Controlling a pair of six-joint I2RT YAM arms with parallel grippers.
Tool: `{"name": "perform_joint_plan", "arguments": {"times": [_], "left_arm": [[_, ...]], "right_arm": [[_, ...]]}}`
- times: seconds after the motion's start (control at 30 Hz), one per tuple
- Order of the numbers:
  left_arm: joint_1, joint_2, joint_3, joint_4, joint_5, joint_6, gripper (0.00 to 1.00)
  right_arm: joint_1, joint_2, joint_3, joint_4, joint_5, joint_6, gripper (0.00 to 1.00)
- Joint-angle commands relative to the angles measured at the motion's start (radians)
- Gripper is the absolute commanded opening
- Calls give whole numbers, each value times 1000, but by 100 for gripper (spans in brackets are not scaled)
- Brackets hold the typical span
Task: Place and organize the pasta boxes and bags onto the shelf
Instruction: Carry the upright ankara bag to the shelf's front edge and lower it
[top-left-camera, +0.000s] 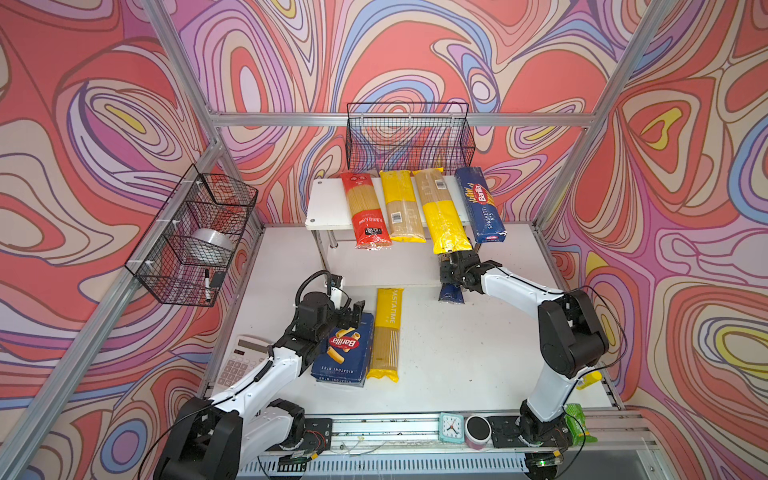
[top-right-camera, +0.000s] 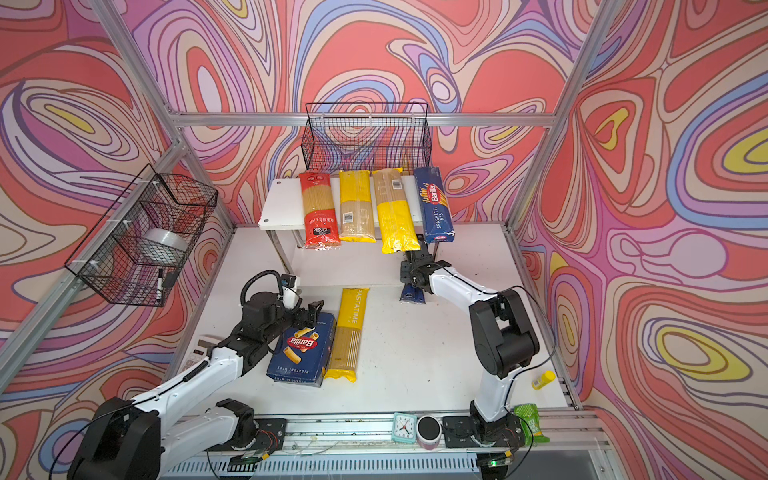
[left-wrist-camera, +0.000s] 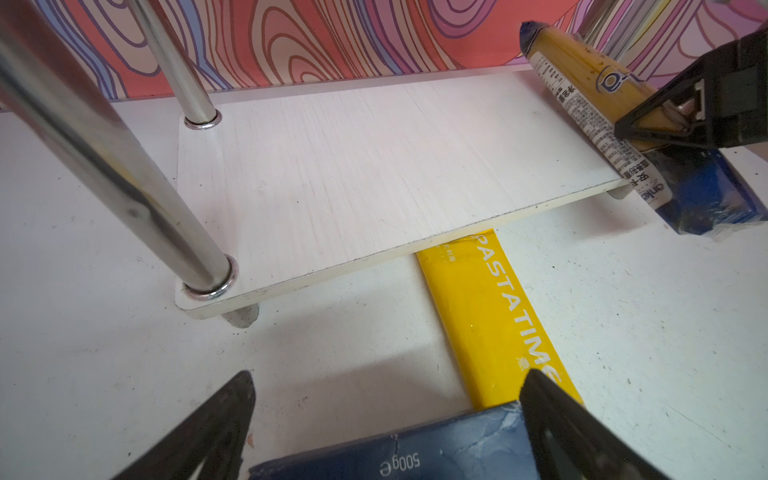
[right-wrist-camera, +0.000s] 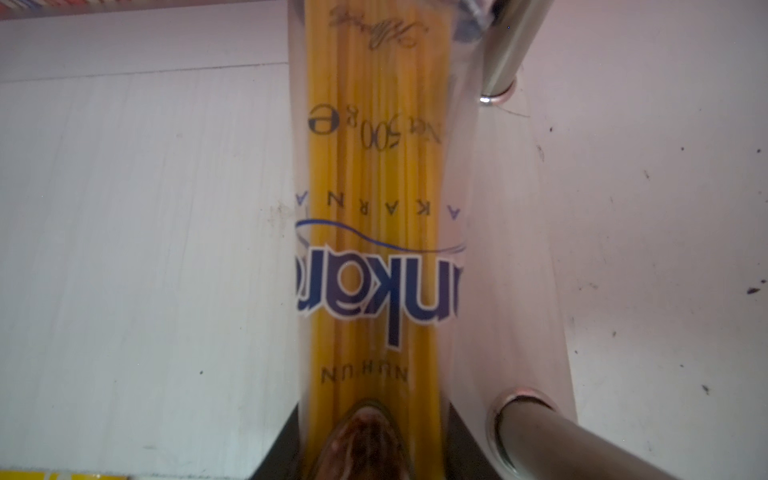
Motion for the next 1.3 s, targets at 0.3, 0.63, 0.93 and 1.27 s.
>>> {"name": "perform_joint_plan", "arguments": {"times": [0.3, 0.63, 0.93, 1.27], "left_arm": [[5, -15, 9, -5, 13, 15, 100], [5, -22, 4, 0, 11, 14, 100], [6, -22, 5, 0, 8, 14, 100], [5, -19, 7, -1, 3, 12, 100]], "right_arm": [[-9, -116, -66, 45, -16, 14, 66], [-6, -320, -255, -5, -53, 72, 72], [-2, -583, -514, 16, -194, 208, 72], [9, -637, -697, 157, -317, 309, 73]]}}
